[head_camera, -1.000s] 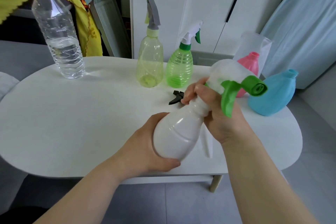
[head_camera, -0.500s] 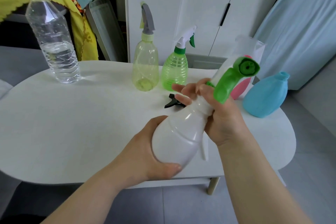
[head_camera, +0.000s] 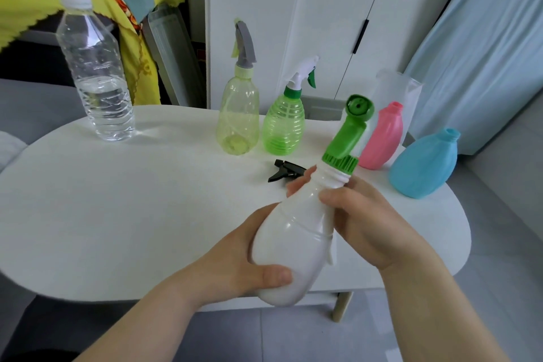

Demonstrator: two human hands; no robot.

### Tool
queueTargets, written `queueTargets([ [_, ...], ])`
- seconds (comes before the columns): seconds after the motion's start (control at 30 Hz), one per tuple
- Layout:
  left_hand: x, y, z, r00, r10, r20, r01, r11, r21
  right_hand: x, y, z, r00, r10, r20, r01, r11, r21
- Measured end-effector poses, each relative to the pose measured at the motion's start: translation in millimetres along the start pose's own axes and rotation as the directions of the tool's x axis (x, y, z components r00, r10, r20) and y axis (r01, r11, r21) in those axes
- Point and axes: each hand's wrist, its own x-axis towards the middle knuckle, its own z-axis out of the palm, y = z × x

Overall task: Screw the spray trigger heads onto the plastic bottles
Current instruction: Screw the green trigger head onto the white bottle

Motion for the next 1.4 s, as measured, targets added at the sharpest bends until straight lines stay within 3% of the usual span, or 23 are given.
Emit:
queueTargets([
  [0.1, 3.4, 1.0, 0.4, 0.999, 0.000, -0.046, 0.002, 0.999, 0.033, -2.7, -11.8, -6.4, 1.000, -0.018, 0.020, 0.020, 0.994, -0.111],
  [0.2, 7.0, -0.5, -8.6, 0.969, 0.030, -0.243, 0.018, 0.981, 0.193, 8.7, -30.7, -19.4, 0.981, -0.095, -0.171, 0.053, 0.971, -0.234],
  [0.3, 8.0, -11.8, -28.9, 0.909, 0.155, -0.388, 0.090, 0.833, 0.546, 32.1, -48.0, -36.3, 0.853, -0.250, -0.459, 0.065, 0.922, -0.381],
  [0.4, 12.7, -24.8, -45.6, 0.878, 0.212, -0.428, 0.201, 0.650, 0.733, 62.4, -58.1, -47.0, 0.695, -0.396, -0.600, 0.069, 0.868, -0.492],
  [0.47, 14.9, -34.9, -51.1, 0.890, 0.156, -0.429, 0.269, 0.580, 0.769, 83.6, -57.7, -50.3, 0.631, -0.460, -0.625, 0.045, 0.826, -0.562],
  [0.57, 18.1, -46.9, -54.6, 0.905, 0.100, -0.414, 0.312, 0.506, 0.804, 113.5, -50.1, -54.8, 0.606, -0.481, -0.633, 0.002, 0.797, -0.604],
  [0.8, 22.9, -55.1, -55.9, 0.901, 0.141, -0.411, 0.299, 0.485, 0.822, 157.3, -24.1, -69.2, 0.544, -0.477, -0.690, -0.224, 0.710, -0.668],
  [1.03, 23.2, -56.3, -57.6, 0.902, 0.140, -0.409, 0.297, 0.488, 0.821, 171.2, -10.8, -71.8, 0.560, -0.411, -0.719, -0.313, 0.699, -0.643],
  [1.23, 23.1, -54.9, -56.3, 0.893, 0.164, -0.420, 0.287, 0.512, 0.809, 165.1, -11.9, -73.3, 0.728, -0.229, -0.646, -0.358, 0.676, -0.644],
  [1.4, 23.3, -54.1, -56.3, 0.893, 0.159, -0.421, 0.296, 0.499, 0.814, 160.3, -8.9, -73.2, 0.761, -0.219, -0.611, -0.366, 0.632, -0.683],
])
